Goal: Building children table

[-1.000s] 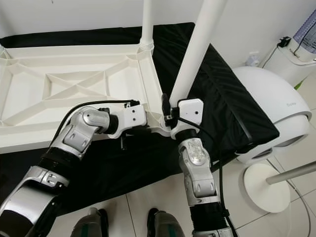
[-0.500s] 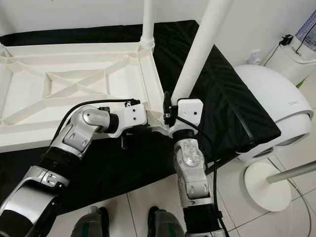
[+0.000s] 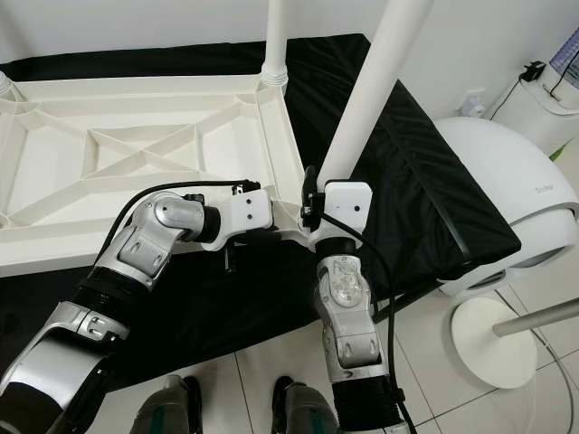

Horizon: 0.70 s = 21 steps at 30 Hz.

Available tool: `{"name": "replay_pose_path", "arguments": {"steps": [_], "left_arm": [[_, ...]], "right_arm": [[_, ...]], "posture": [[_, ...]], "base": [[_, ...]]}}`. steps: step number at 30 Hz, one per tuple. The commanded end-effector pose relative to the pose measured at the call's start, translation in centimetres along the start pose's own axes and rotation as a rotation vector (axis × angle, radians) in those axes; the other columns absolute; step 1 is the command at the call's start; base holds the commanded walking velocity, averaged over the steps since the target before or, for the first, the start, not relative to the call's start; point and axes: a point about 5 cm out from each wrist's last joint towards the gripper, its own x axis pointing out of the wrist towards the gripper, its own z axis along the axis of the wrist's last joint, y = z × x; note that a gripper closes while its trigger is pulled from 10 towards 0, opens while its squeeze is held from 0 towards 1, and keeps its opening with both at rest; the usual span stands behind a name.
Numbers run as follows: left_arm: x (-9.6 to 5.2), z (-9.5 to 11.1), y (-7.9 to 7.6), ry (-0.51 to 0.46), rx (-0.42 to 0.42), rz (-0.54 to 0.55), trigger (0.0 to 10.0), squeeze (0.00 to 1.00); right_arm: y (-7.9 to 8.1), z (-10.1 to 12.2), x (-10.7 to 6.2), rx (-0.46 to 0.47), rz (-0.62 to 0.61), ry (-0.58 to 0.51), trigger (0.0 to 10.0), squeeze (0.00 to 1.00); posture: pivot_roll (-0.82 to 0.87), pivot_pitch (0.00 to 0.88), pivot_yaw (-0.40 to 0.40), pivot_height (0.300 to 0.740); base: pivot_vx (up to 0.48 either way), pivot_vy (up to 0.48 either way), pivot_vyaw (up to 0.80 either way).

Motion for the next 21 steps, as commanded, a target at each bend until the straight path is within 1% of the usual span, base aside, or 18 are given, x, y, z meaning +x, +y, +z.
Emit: {"name": "replay_pose_path", "arguments": {"steps": [1, 21], "left_arm": [[-0.34, -2.57, 0.69, 0.111, -0.042, 0.235, 10.0, 0.00], [-0.39, -2.60, 0.64, 0.111, -0.037, 0.233, 10.0, 0.00]], "right_arm": [[-1.57, -2.90, -1.30, -0.057, -0.085, 0.145, 10.0, 0.00], [-1.66, -3.09, -1.49, -0.067, -0.098, 0.149, 10.0, 0.00]], "posture": [[-0.01, 0.153, -0.054, 0.740], [-0.01, 0.144, -0.053, 0.740]], "base": [[0.000, 0.000, 0.00], [0.000, 0.000, 0.00]]}}
